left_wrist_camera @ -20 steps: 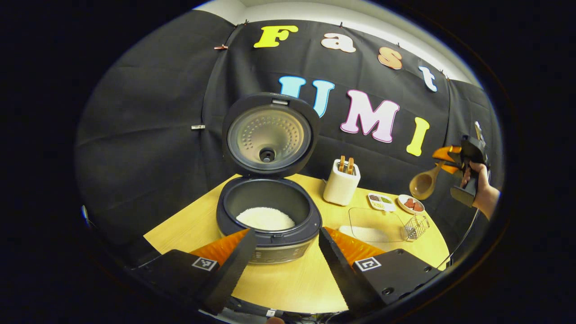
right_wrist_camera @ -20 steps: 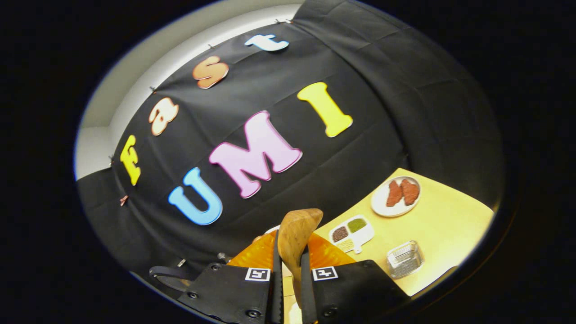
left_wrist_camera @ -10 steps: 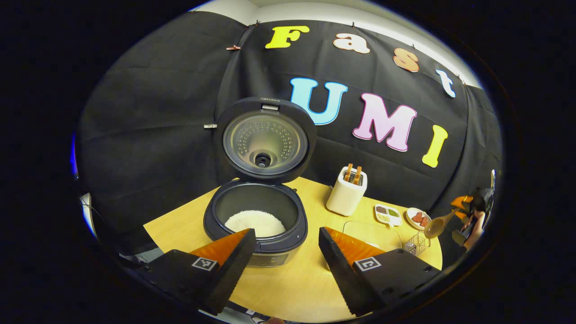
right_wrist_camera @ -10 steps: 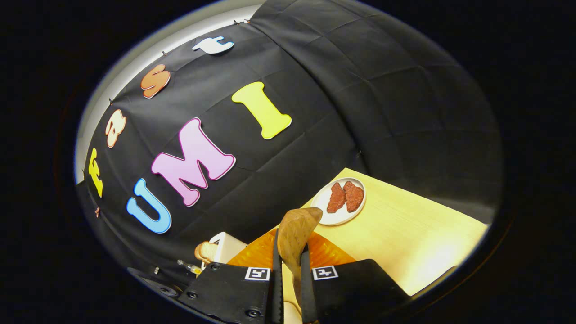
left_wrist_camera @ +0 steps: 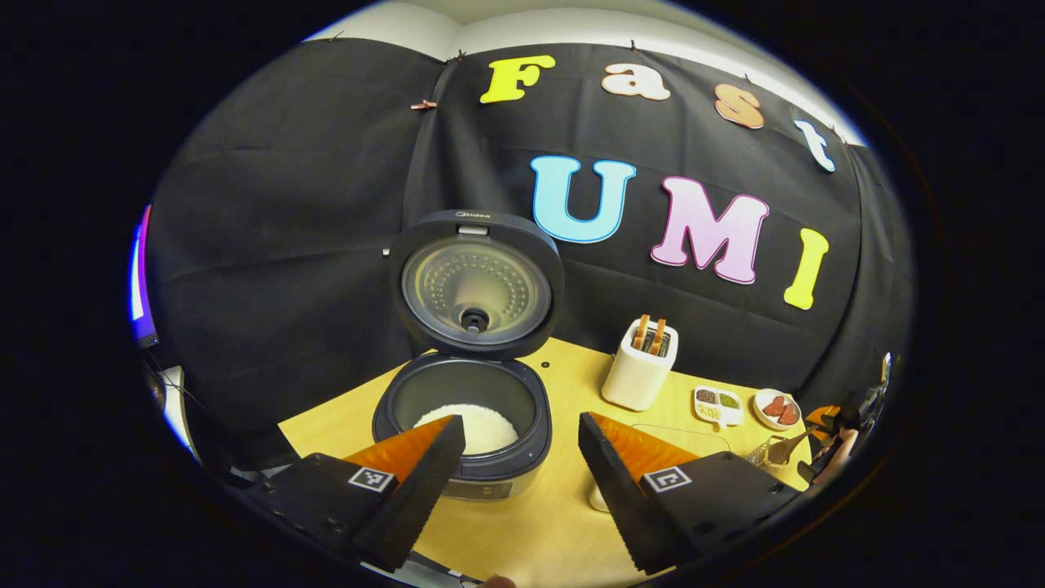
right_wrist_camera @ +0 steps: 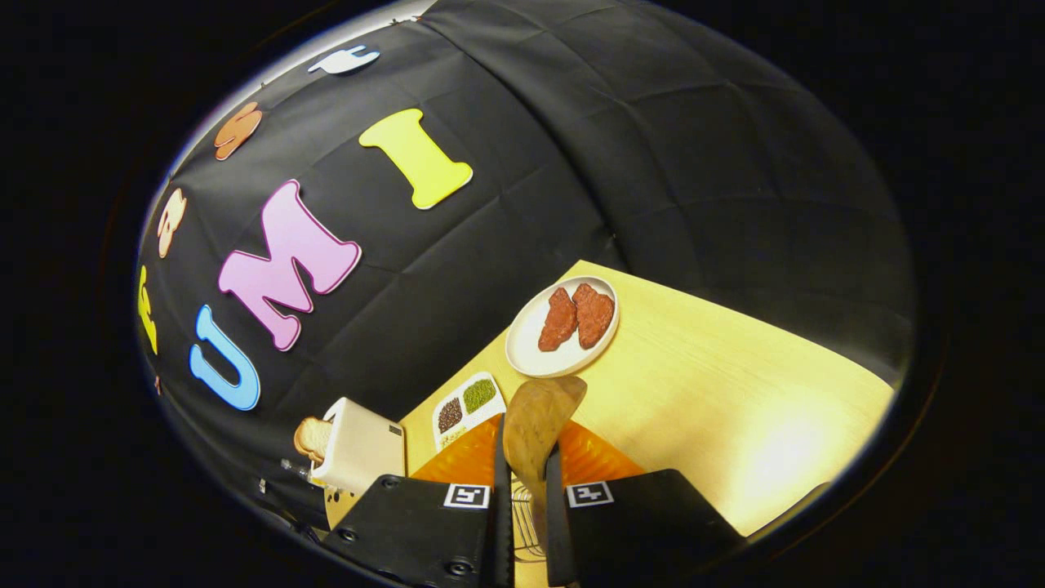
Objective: Close the left gripper, press the button to open the rice cooker; take a wooden spoon from the chopstick holder with the right hand, scoop a spoonful of rice and pour it into the rice cooker, then put the wooden spoon back into the chopstick holder.
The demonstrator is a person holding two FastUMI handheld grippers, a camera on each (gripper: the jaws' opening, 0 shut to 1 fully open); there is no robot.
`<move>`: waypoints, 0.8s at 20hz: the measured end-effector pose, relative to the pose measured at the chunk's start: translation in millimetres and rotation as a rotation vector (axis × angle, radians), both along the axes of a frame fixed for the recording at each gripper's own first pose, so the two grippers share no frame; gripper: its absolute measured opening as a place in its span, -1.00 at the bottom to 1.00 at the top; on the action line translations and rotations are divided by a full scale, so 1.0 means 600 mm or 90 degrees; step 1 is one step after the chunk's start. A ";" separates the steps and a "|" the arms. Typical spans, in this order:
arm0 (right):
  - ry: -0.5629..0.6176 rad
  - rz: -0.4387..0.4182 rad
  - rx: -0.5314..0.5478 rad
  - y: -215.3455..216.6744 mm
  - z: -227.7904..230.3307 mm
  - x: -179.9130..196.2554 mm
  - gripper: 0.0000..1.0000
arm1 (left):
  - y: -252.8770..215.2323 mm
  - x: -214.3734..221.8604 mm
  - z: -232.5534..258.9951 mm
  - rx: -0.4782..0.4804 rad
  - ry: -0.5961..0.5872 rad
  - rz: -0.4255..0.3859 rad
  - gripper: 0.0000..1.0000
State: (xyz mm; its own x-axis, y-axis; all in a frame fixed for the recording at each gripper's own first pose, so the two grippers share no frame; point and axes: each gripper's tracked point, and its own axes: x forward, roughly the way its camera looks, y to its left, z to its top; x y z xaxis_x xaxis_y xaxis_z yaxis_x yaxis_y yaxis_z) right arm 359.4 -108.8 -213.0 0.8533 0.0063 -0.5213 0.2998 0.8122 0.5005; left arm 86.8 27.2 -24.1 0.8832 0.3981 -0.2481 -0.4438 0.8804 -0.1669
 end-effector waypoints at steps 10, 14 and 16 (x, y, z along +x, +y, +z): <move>-0.025 -0.016 -0.026 -0.013 0.014 -0.010 0.60 | 0.098 0.010 0.156 0.096 -0.112 0.080 0.90; -0.031 -0.042 -0.096 -0.039 0.061 -0.086 0.97 | 0.135 0.027 0.219 0.176 -0.162 0.050 0.90; -0.046 -0.045 -0.126 -0.037 0.087 -0.142 0.97 | 0.156 0.045 0.238 0.219 -0.173 0.026 0.90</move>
